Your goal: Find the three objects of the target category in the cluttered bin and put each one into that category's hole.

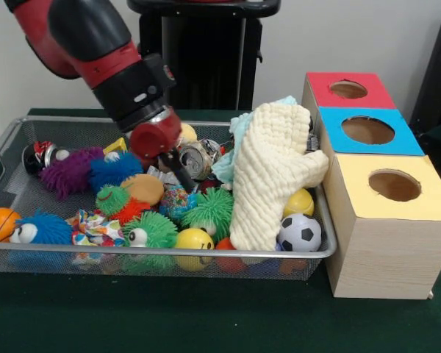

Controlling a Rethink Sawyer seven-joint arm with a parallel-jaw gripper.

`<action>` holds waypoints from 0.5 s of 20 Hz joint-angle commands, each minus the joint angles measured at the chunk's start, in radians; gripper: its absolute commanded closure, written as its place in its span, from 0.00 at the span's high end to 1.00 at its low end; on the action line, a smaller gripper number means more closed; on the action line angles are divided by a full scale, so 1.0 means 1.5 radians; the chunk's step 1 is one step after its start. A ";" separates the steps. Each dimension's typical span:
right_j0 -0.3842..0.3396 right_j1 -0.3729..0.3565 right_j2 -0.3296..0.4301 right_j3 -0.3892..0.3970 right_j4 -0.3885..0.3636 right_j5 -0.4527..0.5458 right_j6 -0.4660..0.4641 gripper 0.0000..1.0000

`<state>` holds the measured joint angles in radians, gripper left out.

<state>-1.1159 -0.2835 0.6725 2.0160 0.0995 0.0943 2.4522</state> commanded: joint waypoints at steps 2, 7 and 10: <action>0.044 0.014 0.089 0.039 0.065 -0.104 0.198 0.00; 0.073 -0.060 0.094 0.066 0.114 -0.071 0.218 0.00; 0.109 -0.094 0.070 0.059 0.140 -0.039 0.208 0.00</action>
<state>-1.0078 -0.3236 0.7510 2.1163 0.1805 0.0306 2.4816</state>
